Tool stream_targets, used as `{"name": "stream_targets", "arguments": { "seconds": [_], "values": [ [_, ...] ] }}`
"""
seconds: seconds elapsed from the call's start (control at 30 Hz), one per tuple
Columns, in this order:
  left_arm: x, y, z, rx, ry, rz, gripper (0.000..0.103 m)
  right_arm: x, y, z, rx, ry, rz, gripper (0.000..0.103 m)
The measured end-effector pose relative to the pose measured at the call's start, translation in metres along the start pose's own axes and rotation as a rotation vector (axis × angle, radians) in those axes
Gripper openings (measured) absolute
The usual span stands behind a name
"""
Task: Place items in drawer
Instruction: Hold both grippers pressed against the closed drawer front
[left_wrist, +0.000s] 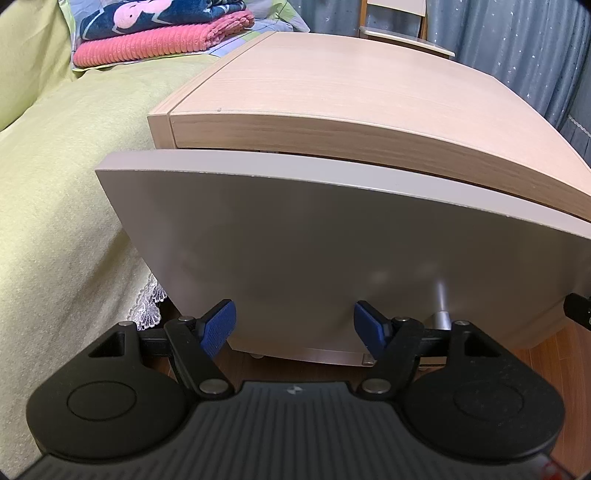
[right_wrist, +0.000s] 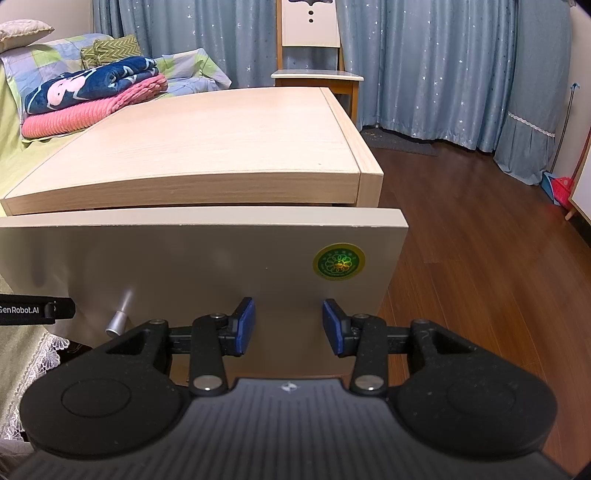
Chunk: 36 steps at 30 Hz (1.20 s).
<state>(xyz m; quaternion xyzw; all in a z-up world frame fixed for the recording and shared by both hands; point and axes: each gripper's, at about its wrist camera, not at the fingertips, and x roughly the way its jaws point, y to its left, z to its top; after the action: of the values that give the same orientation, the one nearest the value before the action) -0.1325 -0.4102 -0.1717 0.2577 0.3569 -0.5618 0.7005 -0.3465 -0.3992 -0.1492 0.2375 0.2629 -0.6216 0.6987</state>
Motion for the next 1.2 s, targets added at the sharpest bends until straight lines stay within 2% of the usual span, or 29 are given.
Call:
{"name": "stream_targets", "arguments": {
  "seconds": [1.2],
  "values": [
    [0.011,0.000,0.009,-0.012,-0.003,-0.001,0.072,0.010,-0.001,0.008,0.008,-0.014,-0.004,0.037]
  ]
}}
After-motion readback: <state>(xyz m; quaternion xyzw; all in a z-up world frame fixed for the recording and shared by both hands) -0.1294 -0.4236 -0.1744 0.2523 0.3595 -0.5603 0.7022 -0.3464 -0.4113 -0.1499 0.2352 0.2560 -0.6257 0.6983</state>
